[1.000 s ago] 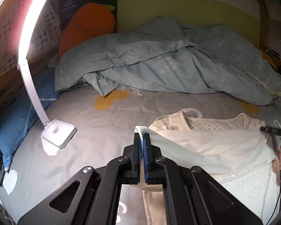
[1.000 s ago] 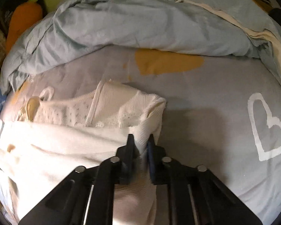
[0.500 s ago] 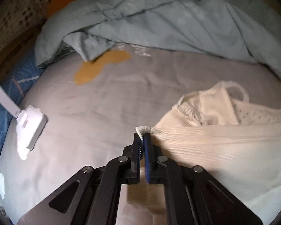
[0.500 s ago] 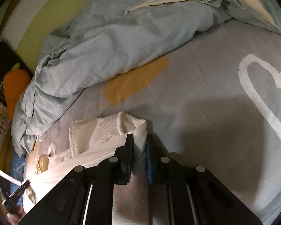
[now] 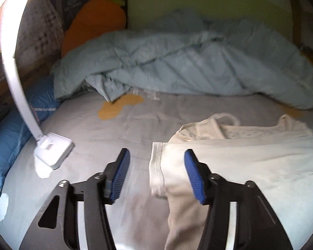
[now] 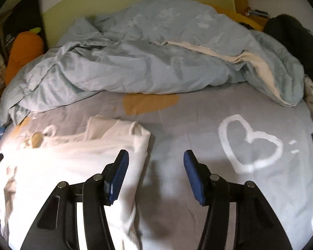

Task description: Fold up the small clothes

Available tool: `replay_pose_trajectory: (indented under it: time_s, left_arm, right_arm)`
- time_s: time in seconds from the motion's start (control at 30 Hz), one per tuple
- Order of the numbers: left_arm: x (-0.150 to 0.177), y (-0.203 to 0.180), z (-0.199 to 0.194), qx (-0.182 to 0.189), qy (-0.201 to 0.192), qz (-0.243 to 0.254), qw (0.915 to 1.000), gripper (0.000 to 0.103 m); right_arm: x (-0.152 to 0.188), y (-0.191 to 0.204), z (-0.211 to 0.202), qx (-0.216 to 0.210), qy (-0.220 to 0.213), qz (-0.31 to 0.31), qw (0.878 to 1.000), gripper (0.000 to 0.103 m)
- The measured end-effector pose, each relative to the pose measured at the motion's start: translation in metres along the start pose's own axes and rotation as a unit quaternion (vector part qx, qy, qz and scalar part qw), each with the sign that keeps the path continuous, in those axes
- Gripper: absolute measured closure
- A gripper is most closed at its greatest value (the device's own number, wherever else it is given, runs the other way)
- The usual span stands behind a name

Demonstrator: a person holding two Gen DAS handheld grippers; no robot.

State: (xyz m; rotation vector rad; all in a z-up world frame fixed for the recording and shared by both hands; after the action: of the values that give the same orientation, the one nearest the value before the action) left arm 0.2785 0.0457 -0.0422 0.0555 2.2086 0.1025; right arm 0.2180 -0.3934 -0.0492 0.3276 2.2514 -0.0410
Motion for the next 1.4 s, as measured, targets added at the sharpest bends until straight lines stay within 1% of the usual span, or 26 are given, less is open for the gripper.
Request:
replay_pose_trajectory:
  time_s: [0.07, 0.13, 0.23, 0.3, 0.43, 0.47, 0.53, 0.57, 0.67, 0.7, 0.73, 0.77, 0.83, 0.87, 0.9, 0.93, 0.97, 1.03, 1.1, 1.17, 1.2, 1.23, 1.27, 1.3, 1.33, 1.4]
  left_arm:
    - [0.002, 0.002, -0.031, 0.005, -0.01, -0.001, 0.9999, 0.041]
    - [0.002, 0.005, -0.07, 0.014, -0.035, -0.006, 0.9993, 0.034]
    - [0.004, 0.009, -0.117, 0.03, -0.065, -0.02, 0.9972, 0.028]
    - [0.011, 0.01, -0.143, 0.048, -0.078, -0.031, 0.9953, 0.027]
    - [0.032, 0.002, -0.178, 0.042, -0.109, -0.002, 0.9932, 0.026]
    - [0.039, 0.0, -0.184, 0.045, -0.11, 0.001, 0.9929, 0.025]
    - [0.055, -0.005, -0.192, 0.065, -0.101, -0.004, 0.9927, 0.025]
    - [0.062, -0.006, -0.196, 0.071, -0.097, -0.009, 0.9927, 0.025]
    - [0.099, -0.004, -0.204, 0.075, -0.082, -0.027, 0.9934, 0.025]
    - [0.118, -0.006, -0.206, 0.083, -0.07, -0.031, 0.9936, 0.027]
    - [0.141, -0.007, -0.208, 0.089, -0.06, -0.036, 0.9936, 0.032]
    - [0.159, -0.008, -0.208, 0.087, -0.053, -0.04, 0.994, 0.035]
    - [0.201, -0.011, -0.207, 0.083, -0.032, -0.042, 0.9952, 0.044]
    - [0.22, -0.014, -0.206, 0.083, -0.02, -0.041, 0.9955, 0.045]
    - [0.238, -0.015, -0.204, 0.075, -0.007, -0.039, 0.9964, 0.046]
    - [0.252, -0.016, -0.203, 0.066, 0.006, -0.038, 0.9971, 0.046]
    - [0.263, -0.015, -0.199, 0.062, 0.02, -0.039, 0.9971, 0.046]
    - [0.272, -0.013, -0.2, 0.065, 0.023, -0.052, 0.9963, 0.046]
    - [0.271, -0.014, -0.201, 0.075, 0.021, -0.053, 0.9956, 0.046]
    - [0.271, -0.017, -0.2, 0.08, 0.02, -0.053, 0.9951, 0.061]
    - [0.271, -0.017, -0.201, 0.077, 0.017, -0.051, 0.9956, 0.086]
    - [0.27, -0.019, -0.203, 0.075, 0.008, -0.047, 0.9961, 0.094]
    - [0.268, -0.02, -0.205, 0.071, -0.001, -0.044, 0.9965, 0.095]
    - [0.267, -0.02, -0.207, 0.065, -0.009, -0.039, 0.9971, 0.096]
    - [0.263, -0.021, -0.21, 0.062, -0.018, -0.034, 0.9974, 0.096]
    - [0.25, -0.018, -0.221, 0.061, -0.041, -0.039, 0.9966, 0.096]
  right_arm:
    - [0.005, 0.0, -0.03, -0.009, -0.017, -0.003, 1.0, 0.047]
    - [0.009, 0.005, -0.066, -0.024, -0.039, -0.004, 0.999, 0.047]
    - [0.016, 0.015, -0.113, -0.036, -0.071, -0.004, 0.997, 0.045]
    - [0.024, 0.02, -0.143, -0.043, -0.092, -0.005, 0.995, 0.045]
    - [0.049, 0.027, -0.18, -0.045, -0.113, -0.004, 0.993, 0.044]
    - [0.058, 0.029, -0.19, -0.054, -0.118, 0.001, 0.992, 0.044]
    - [0.075, 0.028, -0.202, -0.065, -0.115, 0.012, 0.991, 0.044]
    - [0.084, 0.027, -0.207, -0.062, -0.115, 0.015, 0.991, 0.044]
    - [0.119, 0.016, -0.22, -0.028, -0.115, 0.028, 0.993, 0.044]
    - [0.139, 0.01, -0.224, -0.012, -0.113, 0.038, 0.993, 0.044]
    - [0.157, 0.003, -0.225, 0.008, -0.11, 0.047, 0.993, 0.044]
    - [0.175, -0.003, -0.226, 0.025, -0.104, 0.056, 0.993, 0.044]
    - [0.223, -0.013, -0.22, 0.042, -0.066, 0.089, 0.993, 0.044]
    - [0.245, -0.018, -0.216, 0.043, -0.041, 0.114, 0.992, 0.044]
    - [0.256, -0.02, -0.213, 0.038, -0.023, 0.128, 0.991, 0.044]
    - [0.27, -0.021, -0.209, 0.023, 0.0, 0.149, 0.989, 0.044]
    - [0.278, -0.022, -0.208, 0.013, 0.011, 0.162, 0.987, 0.044]
    - [0.289, -0.024, -0.211, 0.01, 0.014, 0.168, 0.986, 0.044]
    - [0.298, -0.023, -0.21, 0.015, 0.022, 0.141, 0.99, 0.044]
    - [0.305, -0.019, -0.205, 0.01, 0.038, 0.132, 0.99, 0.045]
    - [0.31, -0.016, -0.203, 0.007, 0.05, 0.123, 0.991, 0.046]
    - [0.311, -0.014, -0.203, 0.005, 0.056, 0.113, 0.992, 0.052]
    - [0.311, -0.011, -0.203, 0.002, 0.058, 0.109, 0.992, 0.057]
    - [0.31, -0.008, -0.205, -0.008, 0.056, 0.111, 0.992, 0.071]
    - [0.308, -0.006, -0.207, -0.015, 0.053, 0.111, 0.992, 0.09]
    - [0.299, -0.003, -0.214, -0.009, 0.031, 0.102, 0.994, 0.092]
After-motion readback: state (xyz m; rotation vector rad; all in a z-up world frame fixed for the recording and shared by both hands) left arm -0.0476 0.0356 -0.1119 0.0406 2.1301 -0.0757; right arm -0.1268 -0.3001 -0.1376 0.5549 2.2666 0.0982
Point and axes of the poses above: each gripper's, at about its wrist camera, not at the fingertips, and z roughly the way its jaws point, y to its left, x to its underside, the point moved 10 cm from there along z, roughly the way its jaws point, and after that the axes turned 3 degrees about -y, right-handed, at the moved point
